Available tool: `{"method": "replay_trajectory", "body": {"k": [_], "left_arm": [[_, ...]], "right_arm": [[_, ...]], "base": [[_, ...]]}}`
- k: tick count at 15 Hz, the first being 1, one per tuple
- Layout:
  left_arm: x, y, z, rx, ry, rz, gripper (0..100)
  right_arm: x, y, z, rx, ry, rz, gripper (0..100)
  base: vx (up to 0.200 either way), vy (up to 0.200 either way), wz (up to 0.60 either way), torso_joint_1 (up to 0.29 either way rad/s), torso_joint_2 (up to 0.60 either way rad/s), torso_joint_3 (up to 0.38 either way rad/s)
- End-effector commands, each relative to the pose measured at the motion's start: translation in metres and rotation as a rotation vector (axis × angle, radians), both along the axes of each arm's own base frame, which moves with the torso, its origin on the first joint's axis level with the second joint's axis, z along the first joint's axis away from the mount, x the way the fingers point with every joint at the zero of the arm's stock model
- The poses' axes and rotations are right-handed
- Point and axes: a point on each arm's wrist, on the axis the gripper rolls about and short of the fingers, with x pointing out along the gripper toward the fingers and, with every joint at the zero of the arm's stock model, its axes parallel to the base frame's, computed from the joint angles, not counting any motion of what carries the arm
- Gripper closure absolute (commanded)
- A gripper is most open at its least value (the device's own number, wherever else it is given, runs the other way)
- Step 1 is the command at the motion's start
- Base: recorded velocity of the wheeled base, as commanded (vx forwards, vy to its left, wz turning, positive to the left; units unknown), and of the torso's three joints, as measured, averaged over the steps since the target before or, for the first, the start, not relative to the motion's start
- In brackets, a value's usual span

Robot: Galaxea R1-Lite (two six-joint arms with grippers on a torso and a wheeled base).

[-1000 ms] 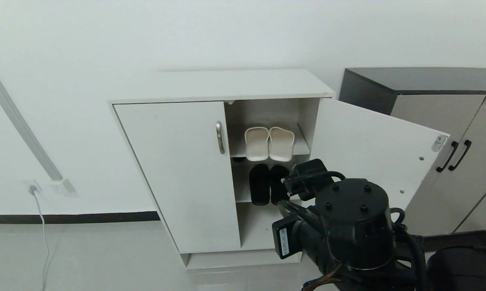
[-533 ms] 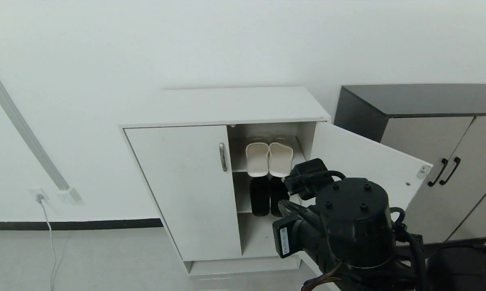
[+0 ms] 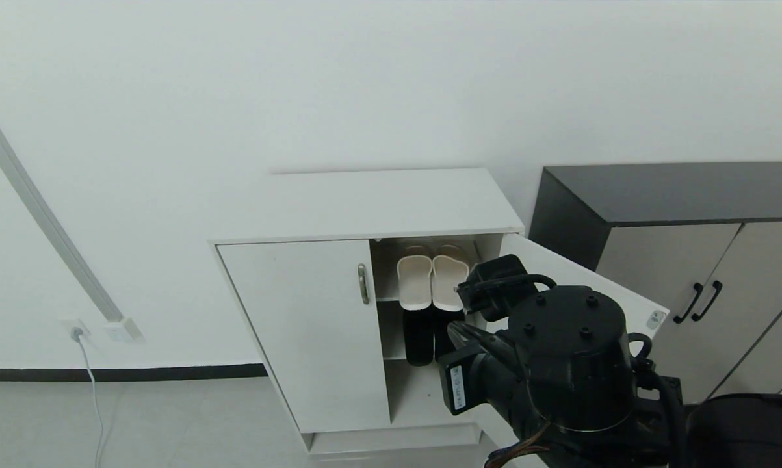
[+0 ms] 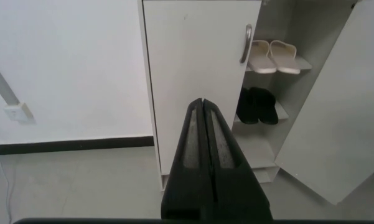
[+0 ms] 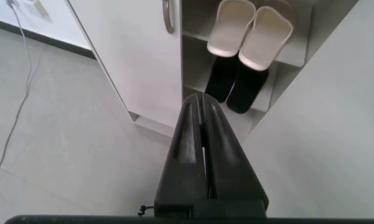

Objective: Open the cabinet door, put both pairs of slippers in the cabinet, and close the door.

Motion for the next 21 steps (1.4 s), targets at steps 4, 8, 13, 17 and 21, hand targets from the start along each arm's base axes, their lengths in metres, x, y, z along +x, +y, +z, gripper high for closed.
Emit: {"method": "replay_trajectory", "body": {"k": [4, 8, 13, 17, 21], "left_arm": [[0.0001, 0.0000, -0.0001, -0.001, 0.002, 0.000, 100], [0.0001, 0.0000, -0.0001, -0.001, 0.002, 0.000, 100], [0.0002, 0.0000, -0.0005, -0.001, 0.003, 0.000, 100], [0.0001, 0.0000, -0.0001, -0.001, 0.002, 0.000, 100], [0.0001, 0.0000, -0.0001, -0.001, 0.002, 0.000, 100]], "right_arm": [[0.0007, -0.0004, -0.0002, 0.000, 0.000, -0.003, 100], [0.0023, -0.0015, -0.0006, -0.001, 0.001, -0.007, 100], [0.0025, -0.0011, -0.0007, -0.001, 0.001, -0.007, 100], [0.0026, -0.0009, -0.0012, -0.003, 0.002, -0.007, 100], [0.0027, -0.0008, -0.0020, -0.005, 0.004, -0.006, 100]], "base": [[0.000, 0.000, 0.00, 0.239, -0.57, -0.328], [0.000, 0.000, 0.00, 0.228, -0.52, -0.286], [0.000, 0.000, 0.00, 0.008, -0.02, -0.011], [0.000, 0.000, 0.00, 0.000, 0.00, 0.000], [0.000, 0.000, -0.30, 0.002, 0.00, 0.000]]}}
